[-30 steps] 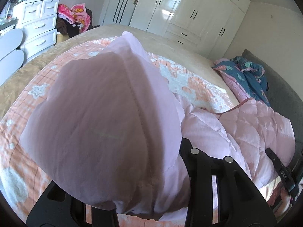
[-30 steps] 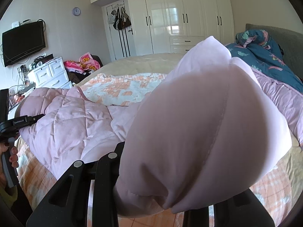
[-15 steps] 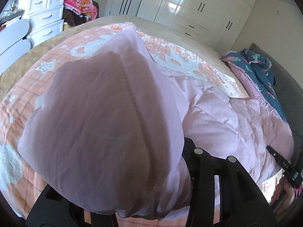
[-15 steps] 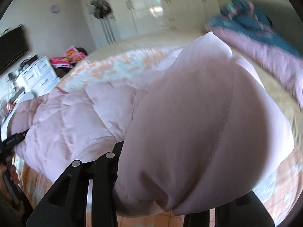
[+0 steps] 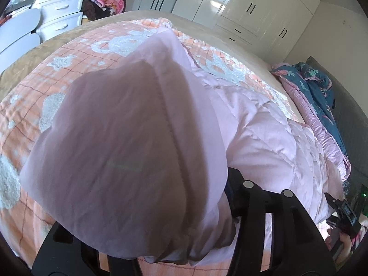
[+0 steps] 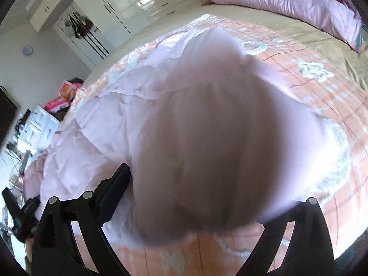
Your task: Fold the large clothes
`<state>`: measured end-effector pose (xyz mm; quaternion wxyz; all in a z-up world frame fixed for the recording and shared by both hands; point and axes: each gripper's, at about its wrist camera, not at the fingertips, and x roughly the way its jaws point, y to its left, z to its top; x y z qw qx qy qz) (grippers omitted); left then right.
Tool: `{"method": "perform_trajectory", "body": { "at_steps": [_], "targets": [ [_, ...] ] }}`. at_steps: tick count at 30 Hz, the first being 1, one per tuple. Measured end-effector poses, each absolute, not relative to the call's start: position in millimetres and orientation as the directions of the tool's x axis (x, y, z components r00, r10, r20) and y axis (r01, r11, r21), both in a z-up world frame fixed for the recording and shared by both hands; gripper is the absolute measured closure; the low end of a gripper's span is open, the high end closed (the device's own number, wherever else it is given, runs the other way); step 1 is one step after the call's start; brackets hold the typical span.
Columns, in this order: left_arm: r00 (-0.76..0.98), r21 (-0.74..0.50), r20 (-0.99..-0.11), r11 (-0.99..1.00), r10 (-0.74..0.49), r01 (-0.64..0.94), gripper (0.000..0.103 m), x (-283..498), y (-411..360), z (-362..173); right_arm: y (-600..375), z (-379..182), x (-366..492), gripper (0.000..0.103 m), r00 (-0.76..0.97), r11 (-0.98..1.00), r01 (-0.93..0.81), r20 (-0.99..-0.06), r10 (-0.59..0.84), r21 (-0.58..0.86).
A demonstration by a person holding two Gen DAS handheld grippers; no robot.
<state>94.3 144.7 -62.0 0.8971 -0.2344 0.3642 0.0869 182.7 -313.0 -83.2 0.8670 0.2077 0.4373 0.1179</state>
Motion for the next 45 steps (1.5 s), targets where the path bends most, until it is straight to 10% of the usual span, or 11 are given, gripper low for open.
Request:
{"method": "perform_trajectory", "body": {
  "at_steps": [6, 17, 45],
  "targets": [
    [0.723, -0.375, -0.690, 0.865, -0.022, -0.332, 0.057, 92.7, 147.9, -63.6, -325.5, -59.4, 148.1, 0.004, 0.649, 0.909, -0.039, -0.681, 0.339, 0.416],
    [0.690, -0.352, -0.724, 0.863, -0.007, -0.361, 0.009, 60.1, 155.8, -49.3, -323.1, -23.7, 105.9, 0.004, 0.721, 0.934, -0.127, -0.616, 0.318, 0.333],
    [0.832, -0.228, -0.555, 0.961, 0.006, -0.159, 0.009, -42.0, 80.2, 42.0, -285.1, 59.9, -11.6, 0.004, 0.841, 0.933, -0.336, -0.404, 0.359, 0.130]
  ]
}}
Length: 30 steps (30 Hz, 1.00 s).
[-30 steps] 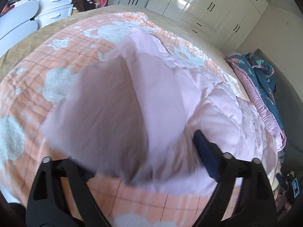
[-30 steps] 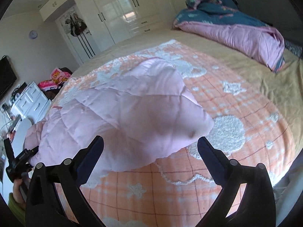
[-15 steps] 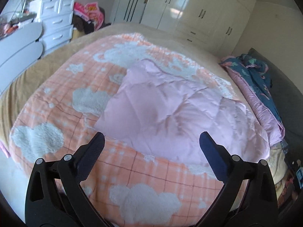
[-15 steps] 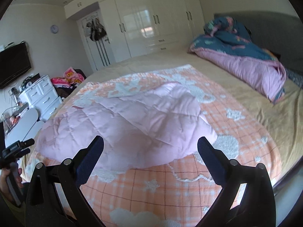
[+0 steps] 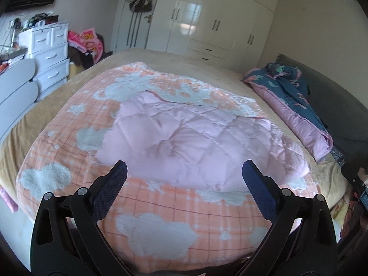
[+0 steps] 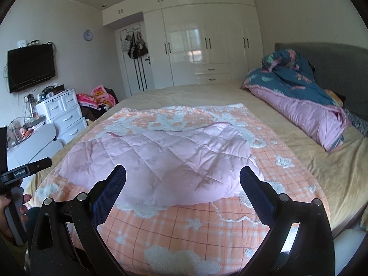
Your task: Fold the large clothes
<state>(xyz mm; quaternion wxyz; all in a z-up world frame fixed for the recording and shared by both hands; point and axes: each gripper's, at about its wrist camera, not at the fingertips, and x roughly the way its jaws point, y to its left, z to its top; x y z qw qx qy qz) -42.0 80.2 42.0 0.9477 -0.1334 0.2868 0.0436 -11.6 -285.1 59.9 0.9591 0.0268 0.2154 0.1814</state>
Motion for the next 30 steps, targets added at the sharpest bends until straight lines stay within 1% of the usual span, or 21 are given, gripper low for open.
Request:
{"method": "perform_trajectory", "body": {
  "at_steps": [4, 6, 10, 14, 20, 30],
  "targets": [
    [0.845, -0.217, -0.534, 0.969, -0.016, -0.119, 0.009, -46.9, 65.4, 41.2, -276.1, 62.0, -25.2, 0.004, 0.842, 0.922, -0.369, -0.379, 0.384, 0.116],
    [0.850, -0.216, -0.526, 0.971, -0.031, -0.099, 0.009, -48.1, 57.3, 38.5, -272.1, 59.8, -29.3, 0.004, 0.835, 0.917, -0.382, -0.383, 0.396, 0.114],
    [0.844, -0.218, -0.533, 0.973, -0.057, -0.072, 0.009, -48.9, 44.9, 30.3, -264.7, 48.4, -34.5, 0.004, 0.820, 0.914, -0.391, -0.409, 0.399, 0.108],
    [0.836, -0.222, -0.543, 0.974, -0.078, -0.053, 0.009, -49.8, 35.4, 20.9, -255.4, 36.4, -34.1, 0.004, 0.808, 0.915, -0.398, -0.444, 0.387, 0.073],
    [0.815, -0.234, -0.570, 0.971, -0.104, -0.040, 0.009, -45.4, 29.8, 6.1, -247.2, 14.3, -22.4, 0.004, 0.769, 0.914, -0.394, -0.510, 0.386, 0.099],
    [0.793, -0.236, -0.599, 0.971, -0.107, -0.048, 0.009, -41.5, 31.1, -3.0, -239.9, 6.2, -17.8, 0.004, 0.749, 0.907, -0.407, -0.529, 0.398, 0.108]
  ]
}}
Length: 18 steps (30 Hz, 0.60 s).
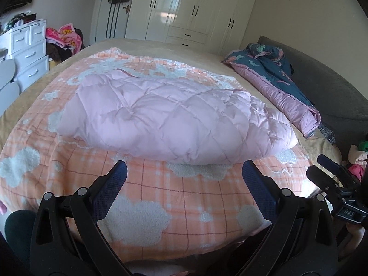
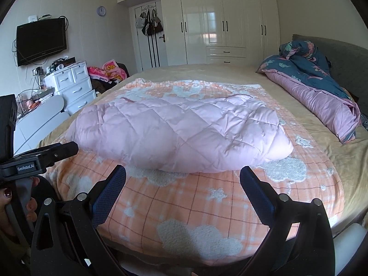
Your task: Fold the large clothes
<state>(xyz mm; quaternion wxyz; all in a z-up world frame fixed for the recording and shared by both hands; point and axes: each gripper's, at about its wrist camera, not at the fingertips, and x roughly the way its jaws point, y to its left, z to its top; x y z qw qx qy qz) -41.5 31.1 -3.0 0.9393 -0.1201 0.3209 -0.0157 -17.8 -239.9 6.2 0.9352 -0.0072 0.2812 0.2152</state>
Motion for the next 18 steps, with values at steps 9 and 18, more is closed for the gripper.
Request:
{"method": "perform_trajectory", "body": {
  "at_steps": [9, 18],
  "targets": [
    [0.794, -0.237, -0.599, 0.970, -0.107, -0.048, 0.009, -42.3, 31.3, -3.0, -239.0, 5.1, -17.1, 0.004, 0.748, 0.907, -0.406, -0.531, 0.399, 0.111],
    [0.794, -0.228, -0.600, 0.972, -0.099, -0.051, 0.009, -43.3, 31.0, -1.4, -238.4, 4.9, -17.0, 0.004, 0.748, 0.907, -0.406, -0.530, 0.399, 0.109]
  ]
}}
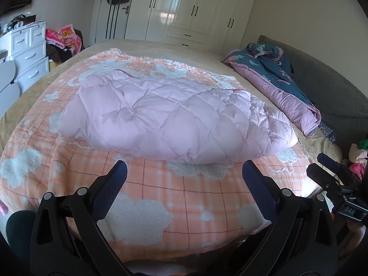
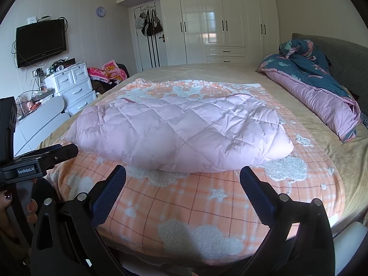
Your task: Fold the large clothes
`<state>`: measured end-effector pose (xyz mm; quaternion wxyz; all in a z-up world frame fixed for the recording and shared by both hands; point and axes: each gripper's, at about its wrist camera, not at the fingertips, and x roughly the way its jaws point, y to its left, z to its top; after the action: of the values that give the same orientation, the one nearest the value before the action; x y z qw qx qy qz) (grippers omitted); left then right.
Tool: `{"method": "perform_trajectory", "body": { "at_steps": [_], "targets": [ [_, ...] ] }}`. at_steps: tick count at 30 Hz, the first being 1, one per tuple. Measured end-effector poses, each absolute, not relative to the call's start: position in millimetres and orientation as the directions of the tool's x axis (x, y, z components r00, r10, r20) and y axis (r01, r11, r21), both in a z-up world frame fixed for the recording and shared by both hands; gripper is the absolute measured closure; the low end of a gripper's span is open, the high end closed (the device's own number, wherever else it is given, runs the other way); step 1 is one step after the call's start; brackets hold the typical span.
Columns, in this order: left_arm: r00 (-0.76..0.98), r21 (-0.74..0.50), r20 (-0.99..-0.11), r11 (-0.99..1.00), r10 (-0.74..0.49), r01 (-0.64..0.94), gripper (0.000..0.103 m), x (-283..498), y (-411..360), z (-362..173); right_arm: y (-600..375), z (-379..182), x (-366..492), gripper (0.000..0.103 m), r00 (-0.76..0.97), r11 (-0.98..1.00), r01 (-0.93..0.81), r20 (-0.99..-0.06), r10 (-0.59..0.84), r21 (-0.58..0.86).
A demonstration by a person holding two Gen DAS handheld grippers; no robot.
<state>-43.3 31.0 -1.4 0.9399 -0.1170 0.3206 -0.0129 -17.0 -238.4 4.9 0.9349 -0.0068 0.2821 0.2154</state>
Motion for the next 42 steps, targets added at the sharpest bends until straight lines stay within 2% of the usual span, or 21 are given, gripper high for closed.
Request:
{"method": "perform_trajectory", "body": {
  "at_steps": [42],
  "targets": [
    [0.789, -0.218, -0.606, 0.975, -0.099, -0.045, 0.009, -42.6, 30.4, 2.3, -234.5, 7.7, -18.3, 0.004, 0.745, 0.907, -0.409, -0.536, 0.398, 0.104]
  ]
}}
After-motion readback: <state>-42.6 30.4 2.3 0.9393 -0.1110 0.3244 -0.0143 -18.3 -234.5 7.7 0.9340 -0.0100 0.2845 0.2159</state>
